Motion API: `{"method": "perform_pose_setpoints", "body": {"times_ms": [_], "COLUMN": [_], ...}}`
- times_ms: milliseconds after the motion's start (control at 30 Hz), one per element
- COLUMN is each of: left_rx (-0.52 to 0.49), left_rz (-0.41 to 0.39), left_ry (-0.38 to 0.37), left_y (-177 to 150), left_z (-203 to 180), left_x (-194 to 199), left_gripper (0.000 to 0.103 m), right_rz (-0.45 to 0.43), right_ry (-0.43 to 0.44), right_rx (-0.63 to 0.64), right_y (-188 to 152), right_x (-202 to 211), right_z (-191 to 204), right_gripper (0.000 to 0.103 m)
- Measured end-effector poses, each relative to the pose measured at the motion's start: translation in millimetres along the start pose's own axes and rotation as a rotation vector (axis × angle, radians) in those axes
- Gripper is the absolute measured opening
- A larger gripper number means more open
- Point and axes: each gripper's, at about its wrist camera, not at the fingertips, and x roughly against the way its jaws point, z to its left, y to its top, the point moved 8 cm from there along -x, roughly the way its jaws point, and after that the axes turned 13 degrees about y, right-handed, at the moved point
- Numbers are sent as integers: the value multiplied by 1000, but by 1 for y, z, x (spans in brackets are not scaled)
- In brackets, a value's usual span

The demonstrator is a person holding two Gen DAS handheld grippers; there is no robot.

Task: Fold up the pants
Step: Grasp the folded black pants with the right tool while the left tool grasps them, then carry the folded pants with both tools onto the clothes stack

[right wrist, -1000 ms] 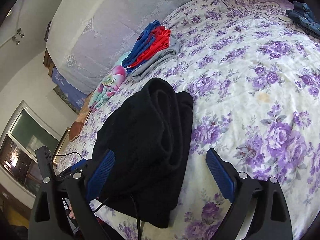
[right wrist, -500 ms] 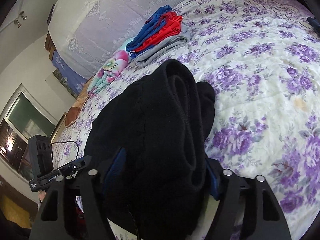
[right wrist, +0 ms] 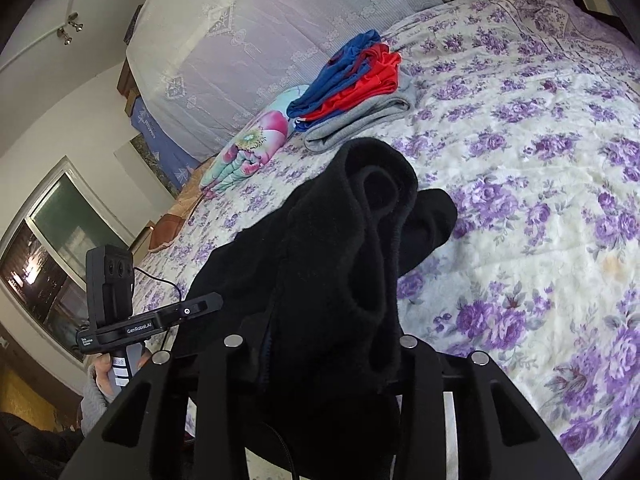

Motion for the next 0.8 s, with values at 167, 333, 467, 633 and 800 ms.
{"method": "perform_pose_setpoints", "body": {"times_ms": [167, 333, 467, 633, 800], "left_rx": [-36, -43, -83, -67, -5], "left_rz": [-93, -175, -272, -357, -336], "left_ry": [9, 39, 105, 184, 257], "left_y": [48, 134, 222, 349, 432], "left_z": [-7, -12, -19, -15, 12], "left_x": [21, 26, 31, 20, -53], "left_gripper": [12, 12, 12, 12, 13], "right_rz": [-14, -76, -138, -228, -263], "right_ry": [8, 9, 7, -6, -74], "right_rx": [62, 112, 141, 137, 110], "right_y": [38, 114, 201, 326, 414], "right_x": [-1, -9, -28, -74, -148], "right_z": [15, 21, 18, -3, -57], "right_gripper": [35, 35, 35, 35, 35]}}
